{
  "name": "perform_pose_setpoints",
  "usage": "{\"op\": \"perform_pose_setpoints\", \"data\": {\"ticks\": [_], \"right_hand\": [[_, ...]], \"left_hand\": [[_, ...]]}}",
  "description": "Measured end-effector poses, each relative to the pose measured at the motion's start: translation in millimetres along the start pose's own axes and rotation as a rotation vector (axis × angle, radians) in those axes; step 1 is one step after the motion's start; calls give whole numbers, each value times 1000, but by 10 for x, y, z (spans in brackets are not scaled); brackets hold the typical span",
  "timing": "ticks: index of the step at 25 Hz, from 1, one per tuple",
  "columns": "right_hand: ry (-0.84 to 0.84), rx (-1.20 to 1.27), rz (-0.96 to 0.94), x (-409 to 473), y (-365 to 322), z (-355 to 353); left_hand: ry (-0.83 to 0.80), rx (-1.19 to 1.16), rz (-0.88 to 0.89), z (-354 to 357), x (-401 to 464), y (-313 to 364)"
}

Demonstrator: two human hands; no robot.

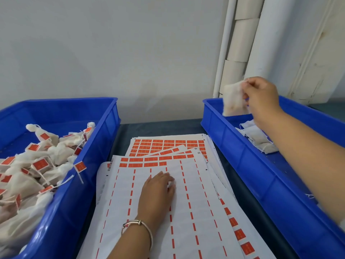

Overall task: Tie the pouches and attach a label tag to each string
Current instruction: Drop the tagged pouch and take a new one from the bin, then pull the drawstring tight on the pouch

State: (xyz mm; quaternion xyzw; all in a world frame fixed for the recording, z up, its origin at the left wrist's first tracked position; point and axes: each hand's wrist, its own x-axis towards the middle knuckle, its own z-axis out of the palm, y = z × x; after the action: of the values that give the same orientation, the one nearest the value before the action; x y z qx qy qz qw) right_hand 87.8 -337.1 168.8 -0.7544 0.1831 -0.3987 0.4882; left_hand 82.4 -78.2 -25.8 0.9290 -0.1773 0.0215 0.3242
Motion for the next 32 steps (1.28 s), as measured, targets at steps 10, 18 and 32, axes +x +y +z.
{"op": "perform_pose_setpoints", "data": {"ticks": [10,18,32], "right_hand": [[-536,102,171,-1652,312,864],[-502,394,410,-1906,640,879],[-556,310,309,-1781,793,823]], "left_hand": [[91,-811,-58,-282,-61,67],[155,-776,-131,-231,-23,34],[139,-666,-112,-245,-27,143]]}}
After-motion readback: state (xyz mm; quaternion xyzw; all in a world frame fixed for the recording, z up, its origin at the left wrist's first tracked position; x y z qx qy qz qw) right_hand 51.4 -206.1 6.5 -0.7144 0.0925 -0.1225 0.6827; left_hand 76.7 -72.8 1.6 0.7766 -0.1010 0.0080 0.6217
